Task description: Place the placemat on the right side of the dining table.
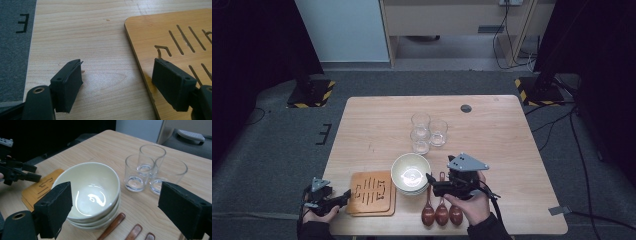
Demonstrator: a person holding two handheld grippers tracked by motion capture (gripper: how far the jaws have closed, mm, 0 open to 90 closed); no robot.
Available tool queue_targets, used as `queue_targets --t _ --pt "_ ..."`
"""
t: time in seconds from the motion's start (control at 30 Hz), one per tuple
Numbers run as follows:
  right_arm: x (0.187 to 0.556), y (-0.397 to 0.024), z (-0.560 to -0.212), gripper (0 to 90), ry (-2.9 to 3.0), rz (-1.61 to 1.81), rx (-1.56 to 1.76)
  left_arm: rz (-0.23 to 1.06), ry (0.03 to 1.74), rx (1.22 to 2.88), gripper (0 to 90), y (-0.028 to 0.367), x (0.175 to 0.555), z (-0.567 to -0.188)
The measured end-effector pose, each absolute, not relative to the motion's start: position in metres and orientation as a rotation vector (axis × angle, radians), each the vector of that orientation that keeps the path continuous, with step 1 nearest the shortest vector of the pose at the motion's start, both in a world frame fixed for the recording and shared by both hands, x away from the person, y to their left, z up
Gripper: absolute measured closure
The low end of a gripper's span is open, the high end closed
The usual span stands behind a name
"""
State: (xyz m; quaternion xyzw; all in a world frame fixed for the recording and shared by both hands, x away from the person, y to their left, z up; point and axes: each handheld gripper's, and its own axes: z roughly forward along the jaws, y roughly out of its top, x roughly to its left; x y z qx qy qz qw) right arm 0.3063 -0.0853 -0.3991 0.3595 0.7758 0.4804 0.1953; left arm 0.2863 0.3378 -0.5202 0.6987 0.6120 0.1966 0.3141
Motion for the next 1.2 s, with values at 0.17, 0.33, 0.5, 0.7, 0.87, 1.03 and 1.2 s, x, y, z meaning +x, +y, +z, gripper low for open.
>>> queue_targets --t 0.17,0.33,0.5,0.7,0.87,1.03,1.2 --pt "0.306 -0.074 -0.395 12.6 2.186 1.363 0.981 0.513 1.618 1.836 23.0 0.338 0.287 -0.521" --pt "0.304 -0.057 -0.394 12.9 2.214 1.382 0.938 0.511 1.625 1.833 23.0 0.339 0.287 -0.521" --pt "0.303 -0.047 -0.393 13.3 2.234 1.394 0.917 0.512 1.628 1.833 23.0 0.339 0.287 -0.521" --pt "0.301 -0.036 -0.394 14.2 2.252 1.404 0.9 0.499 1.635 1.817 23.0 0.341 0.288 -0.523" --pt "0.299 -0.024 -0.394 15.2 2.277 1.413 0.868 0.533 1.636 1.841 23.7 0.34 0.288 -0.523" --pt "0.297 -0.01 -0.398 16.8 2.307 1.422 0.839 0.54 1.625 1.85 24.3 0.339 0.288 -0.524" --pt "0.295 -0.001 -0.4 17.7 2.324 1.422 0.819 0.552 1.616 1.863 24.3 0.338 0.288 -0.524"
